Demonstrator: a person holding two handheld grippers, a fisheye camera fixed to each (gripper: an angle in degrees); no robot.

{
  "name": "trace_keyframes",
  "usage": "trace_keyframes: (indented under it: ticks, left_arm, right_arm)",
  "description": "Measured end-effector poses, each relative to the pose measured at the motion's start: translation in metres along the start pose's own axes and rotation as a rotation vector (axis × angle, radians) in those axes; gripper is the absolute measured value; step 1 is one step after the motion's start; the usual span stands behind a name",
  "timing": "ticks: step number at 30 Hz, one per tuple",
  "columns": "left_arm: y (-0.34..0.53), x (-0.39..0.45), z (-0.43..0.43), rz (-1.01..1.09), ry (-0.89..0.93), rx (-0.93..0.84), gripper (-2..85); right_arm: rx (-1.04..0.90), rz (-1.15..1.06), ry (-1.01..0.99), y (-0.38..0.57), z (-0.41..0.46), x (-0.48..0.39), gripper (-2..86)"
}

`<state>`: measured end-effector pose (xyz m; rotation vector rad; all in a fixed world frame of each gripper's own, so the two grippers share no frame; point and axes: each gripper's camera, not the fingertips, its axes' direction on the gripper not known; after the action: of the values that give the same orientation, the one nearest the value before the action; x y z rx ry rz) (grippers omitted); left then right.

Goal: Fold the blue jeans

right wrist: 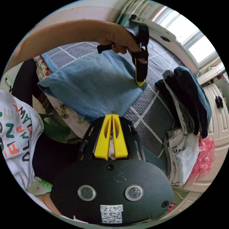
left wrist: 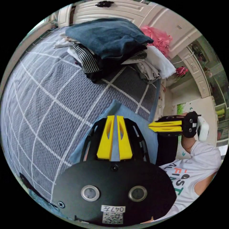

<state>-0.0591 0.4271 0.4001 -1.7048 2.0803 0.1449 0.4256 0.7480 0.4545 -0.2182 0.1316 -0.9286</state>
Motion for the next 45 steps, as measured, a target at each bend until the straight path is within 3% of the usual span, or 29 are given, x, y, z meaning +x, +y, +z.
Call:
trace_keyframes:
  ticks: [7, 12, 16, 21, 23, 27, 33, 35, 37, 45]
  left_arm:
    - [0.155, -0.034, -0.059, -0.229, 0.066, 0.125, 11.4]
    - [0.251, -0.054, -0.046, -0.425, 0.251, 0.215, 11.7]
    - [0.266, -0.062, -0.03, -0.454, 0.31, 0.202, 13.2]
    - [0.275, -0.064, -0.033, -0.443, 0.267, 0.177, 14.2]
    - [0.282, -0.068, -0.042, -0.426, 0.309, 0.188, 14.3]
    - [0.317, -0.097, -0.081, -0.498, 0.321, 0.284, 13.1]
    - [0.354, -0.128, -0.101, -0.61, 0.362, 0.374, 13.4]
    - [0.358, -0.129, -0.097, -0.611, 0.394, 0.375, 13.6]
    - [0.36, -0.132, -0.092, -0.618, 0.425, 0.377, 13.8]
    - [0.339, -0.149, -0.08, -0.587, 0.554, 0.357, 17.1]
  right_arm:
    - [0.182, 0.076, -0.013, -0.004, -0.02, 0.031, 3.4]
    - [0.262, 0.063, -0.073, -0.018, -0.018, 0.033, 3.3]
    - [0.172, 0.014, -0.114, -0.03, 0.009, 0.019, 2.3]
    - [0.23, 0.054, -0.132, -0.019, 0.002, 0.011, 2.2]
    - [0.432, -0.071, -0.128, -0.009, -0.04, -0.015, 4.7]
    - [0.491, -0.359, -0.275, -0.018, -0.086, -0.085, 9.8]
    - [0.342, -0.7, -0.093, -0.036, -0.064, -0.201, 9.2]
    - [0.222, -0.783, 0.087, -0.039, -0.035, -0.225, 3.1]
    - [0.299, -0.773, 0.28, -0.031, -0.03, -0.23, 1.8]
    - [0.491, -0.195, -0.365, -0.024, -0.059, -0.109, 1.0]
